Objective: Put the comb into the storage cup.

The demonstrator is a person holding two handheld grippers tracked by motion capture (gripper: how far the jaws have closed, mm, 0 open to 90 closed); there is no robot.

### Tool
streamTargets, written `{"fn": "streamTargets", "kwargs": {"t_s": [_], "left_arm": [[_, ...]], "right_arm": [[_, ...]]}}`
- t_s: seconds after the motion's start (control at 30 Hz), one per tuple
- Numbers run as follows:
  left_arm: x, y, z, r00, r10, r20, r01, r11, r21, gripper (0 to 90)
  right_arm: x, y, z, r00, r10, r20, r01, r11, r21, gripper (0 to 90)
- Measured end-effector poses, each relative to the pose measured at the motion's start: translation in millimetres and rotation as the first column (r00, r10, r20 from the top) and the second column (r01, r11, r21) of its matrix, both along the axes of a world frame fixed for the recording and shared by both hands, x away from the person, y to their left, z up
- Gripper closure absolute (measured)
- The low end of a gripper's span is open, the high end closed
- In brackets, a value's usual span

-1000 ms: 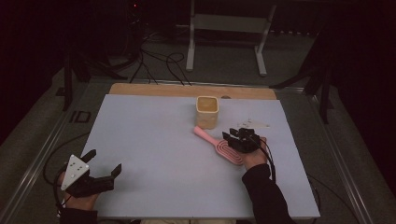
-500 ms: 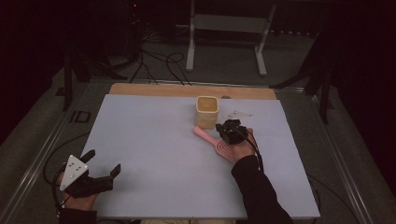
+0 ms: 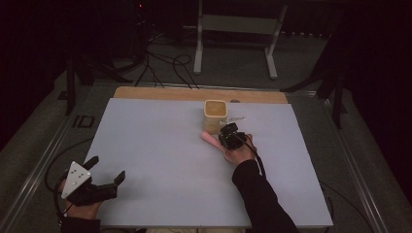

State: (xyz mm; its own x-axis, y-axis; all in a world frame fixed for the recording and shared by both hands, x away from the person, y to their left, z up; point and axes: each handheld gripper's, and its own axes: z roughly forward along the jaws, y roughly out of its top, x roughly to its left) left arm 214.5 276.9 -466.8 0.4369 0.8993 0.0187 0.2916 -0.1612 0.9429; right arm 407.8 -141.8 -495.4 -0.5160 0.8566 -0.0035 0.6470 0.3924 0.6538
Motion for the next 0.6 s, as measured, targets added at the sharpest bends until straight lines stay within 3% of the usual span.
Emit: {"fn": "streamTargets", "kwargs": {"t_s": [0.33, 0.6], "left_arm": [[0.2, -1.1, -0.6, 1.0, -0.003, -0.003, 0.003, 1.0, 0.0, 0.8], [-0.9, 0.5, 0.1, 1.0, 0.002, 0.0, -0.002, 1.0, -0.001, 0.9]], "right_arm": [[-4.4, 4.4, -2.5, 0.9985, 0.042, -0.036, -0.043, 0.9985, -0.033, 90.0], [-24.8, 9.9, -4.2, 0.9896, 0.121, -0.079, -0.127, 0.9891, -0.075, 90.0]]}}
